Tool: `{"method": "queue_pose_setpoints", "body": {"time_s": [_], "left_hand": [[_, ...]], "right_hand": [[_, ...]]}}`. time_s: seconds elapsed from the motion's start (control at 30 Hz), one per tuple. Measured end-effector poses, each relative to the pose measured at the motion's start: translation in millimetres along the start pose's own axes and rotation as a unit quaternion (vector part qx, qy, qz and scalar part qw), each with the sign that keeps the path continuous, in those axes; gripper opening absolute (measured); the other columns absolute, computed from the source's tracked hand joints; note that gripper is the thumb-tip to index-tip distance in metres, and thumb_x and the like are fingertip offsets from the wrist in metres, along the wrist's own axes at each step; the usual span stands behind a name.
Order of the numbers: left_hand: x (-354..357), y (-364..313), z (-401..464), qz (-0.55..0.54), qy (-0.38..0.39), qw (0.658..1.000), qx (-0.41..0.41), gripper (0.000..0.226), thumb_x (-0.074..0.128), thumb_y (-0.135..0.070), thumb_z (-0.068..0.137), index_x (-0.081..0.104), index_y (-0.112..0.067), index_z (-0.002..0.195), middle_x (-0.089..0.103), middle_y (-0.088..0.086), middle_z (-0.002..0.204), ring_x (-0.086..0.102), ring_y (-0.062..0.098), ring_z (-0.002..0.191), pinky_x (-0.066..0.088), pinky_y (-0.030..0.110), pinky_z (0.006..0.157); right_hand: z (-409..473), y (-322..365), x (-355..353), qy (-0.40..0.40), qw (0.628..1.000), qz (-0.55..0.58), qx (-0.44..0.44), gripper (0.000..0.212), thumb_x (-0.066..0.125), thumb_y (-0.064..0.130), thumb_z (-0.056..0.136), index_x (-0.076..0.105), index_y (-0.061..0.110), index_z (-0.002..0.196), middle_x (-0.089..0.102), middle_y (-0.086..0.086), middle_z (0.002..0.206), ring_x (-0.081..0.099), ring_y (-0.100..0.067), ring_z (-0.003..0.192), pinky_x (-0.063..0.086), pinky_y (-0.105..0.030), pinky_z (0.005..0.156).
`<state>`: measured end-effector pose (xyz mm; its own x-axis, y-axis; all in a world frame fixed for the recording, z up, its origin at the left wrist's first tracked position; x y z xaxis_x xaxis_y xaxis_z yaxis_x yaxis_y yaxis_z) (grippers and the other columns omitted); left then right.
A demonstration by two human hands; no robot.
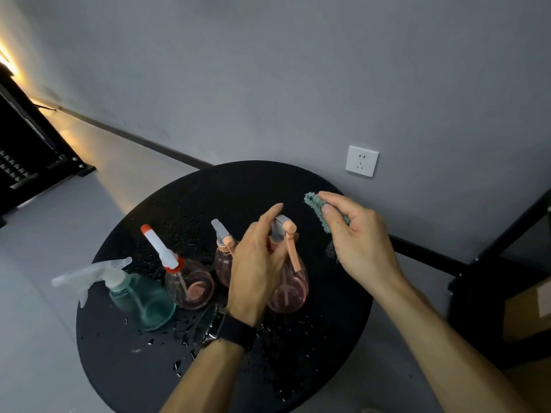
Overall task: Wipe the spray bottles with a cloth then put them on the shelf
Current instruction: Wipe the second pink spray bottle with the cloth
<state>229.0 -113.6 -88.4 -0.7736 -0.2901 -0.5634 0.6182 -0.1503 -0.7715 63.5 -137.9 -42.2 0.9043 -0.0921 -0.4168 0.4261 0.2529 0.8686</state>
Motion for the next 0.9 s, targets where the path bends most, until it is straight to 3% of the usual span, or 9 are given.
{"method": "queue_pose_setpoints", "body": {"time_s": [0.13,0.23,0.4,0.53,0.77,0.83,0.9], "left_hand": [[6,3,6,-0.019,-0.022,1.000,-0.004,0.038,0.054,-0.048,0.093,0.046,-0.042,0.130,0.062,-0.005,0.106,0.070,0.017,0.098,0.058,0.044,0.086],[11,7,11,-0.010,-0.019,1.000,-0.005,0.033,0.055,-0.038,0.097,0.045,-0.040,0.129,0.063,-0.003,0.106,0.070,0.017,0.098,0.058,0.045,0.085],[17,12,17,-0.003,-0.024,1.000,-0.014,0.035,0.050,-0.043,0.095,0.041,-0.039,0.129,0.062,-0.002,0.110,0.069,0.014,0.101,0.057,0.045,0.086],[22,18,18,-0.008,-0.038,0.999,-0.018,0.035,0.056,-0.032,0.097,0.041,-0.037,0.128,0.061,-0.001,0.109,0.068,0.015,0.103,0.057,0.045,0.088],[26,29,22,-0.003,-0.043,0.998,-0.036,0.035,0.058,-0.033,0.094,0.039,-0.038,0.123,0.062,0.001,0.110,0.069,0.015,0.102,0.057,0.043,0.086],[27,31,23,-0.001,-0.043,0.998,-0.037,0.036,0.057,-0.037,0.093,0.041,-0.035,0.125,0.061,0.000,0.109,0.068,0.012,0.101,0.057,0.039,0.085],[27,32,23,0.011,-0.049,0.998,-0.031,0.037,0.062,-0.030,0.095,0.045,-0.026,0.128,0.058,0.000,0.108,0.062,0.004,0.094,0.052,0.021,0.083]], "right_hand": [[-1,-2,4,0.014,1.000,-0.008,-0.014,0.030,0.051,0.013,0.100,0.064,0.016,0.127,0.062,0.007,0.129,0.046,0.013,0.110,0.030,0.008,0.089],[-2,-2,7,0.020,1.000,-0.007,-0.019,0.030,0.051,0.013,0.100,0.063,0.015,0.128,0.062,0.006,0.129,0.046,0.012,0.111,0.030,0.007,0.090],[-1,-6,6,0.021,1.000,0.012,0.003,0.030,0.051,0.016,0.100,0.063,0.017,0.128,0.063,0.008,0.127,0.046,0.014,0.109,0.033,0.006,0.089],[0,-11,5,0.021,0.999,0.024,0.027,0.030,0.051,0.018,0.100,0.064,0.019,0.127,0.064,0.010,0.126,0.049,0.012,0.108,0.033,0.007,0.086],[0,-12,5,0.023,0.999,0.027,0.033,0.030,0.051,0.019,0.101,0.063,0.020,0.128,0.063,0.010,0.127,0.048,0.012,0.109,0.033,0.007,0.086],[0,-12,5,0.024,0.999,0.031,0.036,0.030,0.051,0.019,0.101,0.063,0.020,0.128,0.063,0.010,0.127,0.049,0.012,0.109,0.033,0.008,0.084],[0,-12,5,0.025,0.998,0.033,0.038,0.030,0.051,0.019,0.101,0.063,0.020,0.128,0.064,0.010,0.127,0.050,0.011,0.109,0.034,0.007,0.085]]}}
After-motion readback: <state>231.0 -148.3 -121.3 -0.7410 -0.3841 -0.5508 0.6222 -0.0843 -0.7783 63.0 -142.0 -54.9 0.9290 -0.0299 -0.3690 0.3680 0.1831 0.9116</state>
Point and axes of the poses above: each hand's wrist, its own z-axis towards the middle knuckle, its own x-axis out of the palm, y = z × x, the point moved 5 cm from there along z, towards the middle knuckle
